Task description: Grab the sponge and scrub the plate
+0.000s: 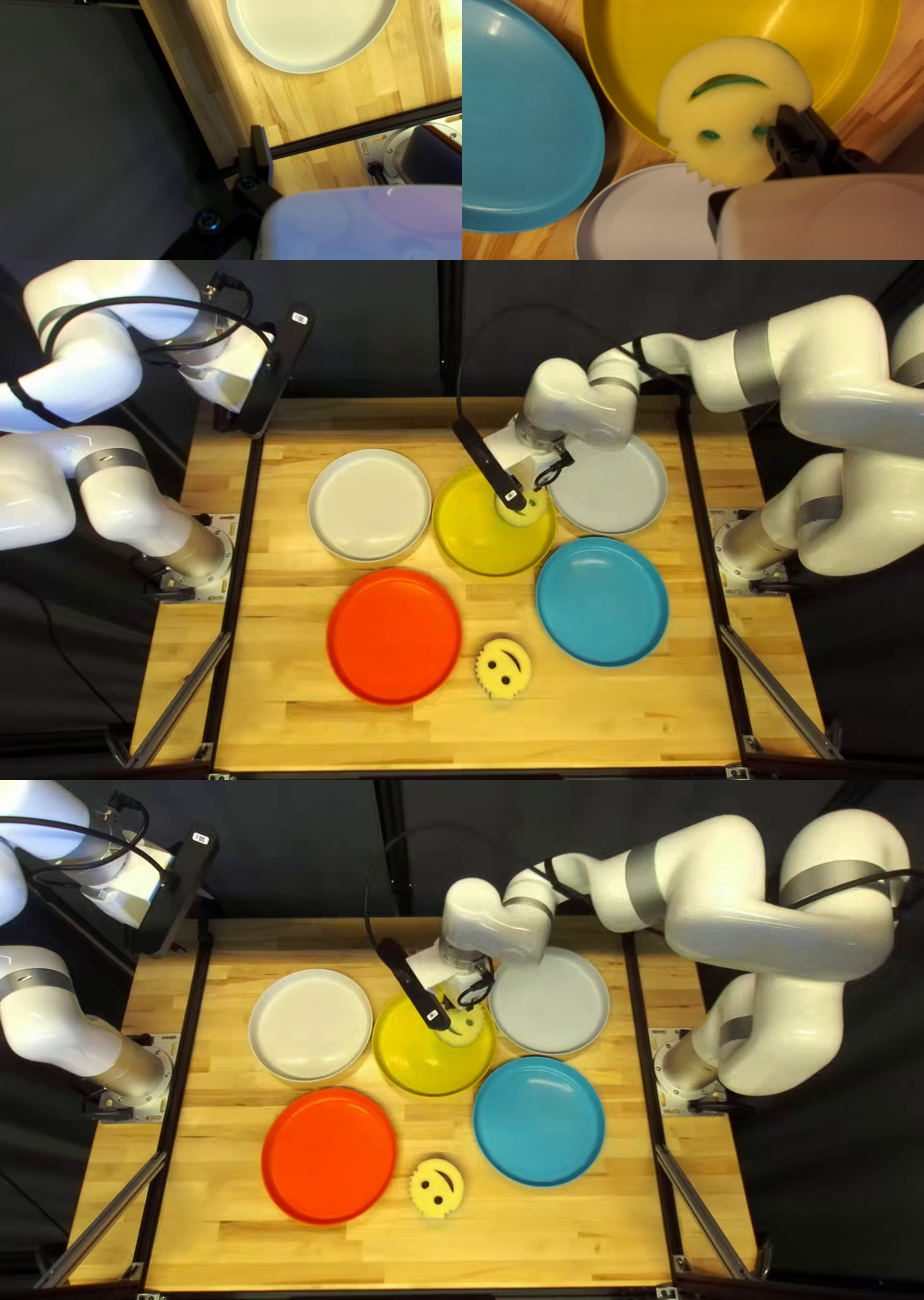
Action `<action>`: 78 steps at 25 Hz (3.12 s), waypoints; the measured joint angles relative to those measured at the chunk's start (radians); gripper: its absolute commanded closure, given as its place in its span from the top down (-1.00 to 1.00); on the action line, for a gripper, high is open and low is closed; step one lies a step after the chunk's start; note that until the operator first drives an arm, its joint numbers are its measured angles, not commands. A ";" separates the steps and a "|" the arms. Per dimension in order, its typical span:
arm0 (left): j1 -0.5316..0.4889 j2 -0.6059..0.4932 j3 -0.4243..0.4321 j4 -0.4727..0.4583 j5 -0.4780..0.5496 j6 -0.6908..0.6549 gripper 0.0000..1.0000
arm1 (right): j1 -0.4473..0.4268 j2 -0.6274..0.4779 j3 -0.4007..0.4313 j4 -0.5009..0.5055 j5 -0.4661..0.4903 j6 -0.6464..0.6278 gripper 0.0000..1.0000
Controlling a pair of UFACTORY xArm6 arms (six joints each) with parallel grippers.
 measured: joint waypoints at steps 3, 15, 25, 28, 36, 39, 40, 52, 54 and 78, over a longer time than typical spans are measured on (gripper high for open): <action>0.000 0.000 0.000 0.000 0.000 0.000 1.00 | -0.004 -0.001 0.003 0.002 -0.002 -0.007 -1.00; 0.000 0.000 0.000 0.000 0.000 0.000 1.00 | -0.105 -0.023 0.023 0.002 0.025 -0.192 -1.00; 0.000 0.000 0.000 0.000 0.000 0.000 1.00 | -0.176 -0.157 0.147 -0.059 0.080 -0.289 -1.00; 0.000 0.000 0.000 0.000 0.000 0.000 1.00 | -0.196 -0.206 0.212 -0.064 0.072 -0.302 -1.00; 0.000 0.000 0.000 0.000 0.000 0.000 1.00 | -0.219 -0.254 0.255 -0.054 0.073 -0.316 -1.00; 0.000 0.000 0.000 0.000 0.000 0.000 1.00 | -0.218 -0.249 0.255 -0.057 0.070 -0.312 -1.00; 0.000 0.000 0.000 0.000 0.000 0.000 1.00 | -0.216 -0.240 0.253 -0.061 0.065 -0.305 -1.00; 0.000 0.000 0.000 0.000 0.000 0.000 1.00 | -0.171 -0.165 0.304 -0.108 -0.063 -0.183 -1.00; 0.000 0.000 0.000 0.000 0.000 0.000 1.00 | -0.186 -0.147 0.291 -0.109 -0.064 -0.195 -1.00; 0.000 0.000 0.000 0.000 0.000 0.000 1.00 | -0.174 -0.199 0.363 -0.158 -0.053 -0.144 -1.00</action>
